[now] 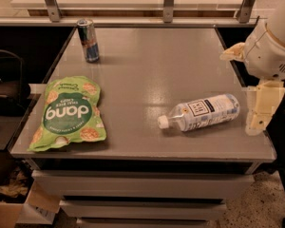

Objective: Move blue plastic bottle near redbull can

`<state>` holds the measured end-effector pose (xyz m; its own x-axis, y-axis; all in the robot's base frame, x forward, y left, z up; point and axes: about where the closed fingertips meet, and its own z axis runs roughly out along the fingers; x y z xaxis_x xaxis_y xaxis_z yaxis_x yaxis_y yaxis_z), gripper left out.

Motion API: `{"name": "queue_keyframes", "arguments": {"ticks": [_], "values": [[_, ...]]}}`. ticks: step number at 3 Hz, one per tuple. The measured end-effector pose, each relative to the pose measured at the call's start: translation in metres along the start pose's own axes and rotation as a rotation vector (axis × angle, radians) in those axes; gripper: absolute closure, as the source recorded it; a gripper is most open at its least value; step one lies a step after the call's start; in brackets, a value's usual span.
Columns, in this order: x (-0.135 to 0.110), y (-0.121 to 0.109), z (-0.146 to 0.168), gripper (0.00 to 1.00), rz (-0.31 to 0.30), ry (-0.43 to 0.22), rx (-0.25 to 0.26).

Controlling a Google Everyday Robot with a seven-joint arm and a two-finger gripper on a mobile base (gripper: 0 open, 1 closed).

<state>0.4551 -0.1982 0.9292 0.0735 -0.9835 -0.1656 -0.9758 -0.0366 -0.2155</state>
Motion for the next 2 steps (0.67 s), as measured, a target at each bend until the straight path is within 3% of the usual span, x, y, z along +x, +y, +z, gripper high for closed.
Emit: {"name": "queue_keyframes", "arguments": {"ticks": [1,2], "values": [[0.002,0.000,0.026,0.00,-0.113,0.001,-0.044],[0.003,0.001,0.051,0.00,-0.189,0.028,-0.082]]}}
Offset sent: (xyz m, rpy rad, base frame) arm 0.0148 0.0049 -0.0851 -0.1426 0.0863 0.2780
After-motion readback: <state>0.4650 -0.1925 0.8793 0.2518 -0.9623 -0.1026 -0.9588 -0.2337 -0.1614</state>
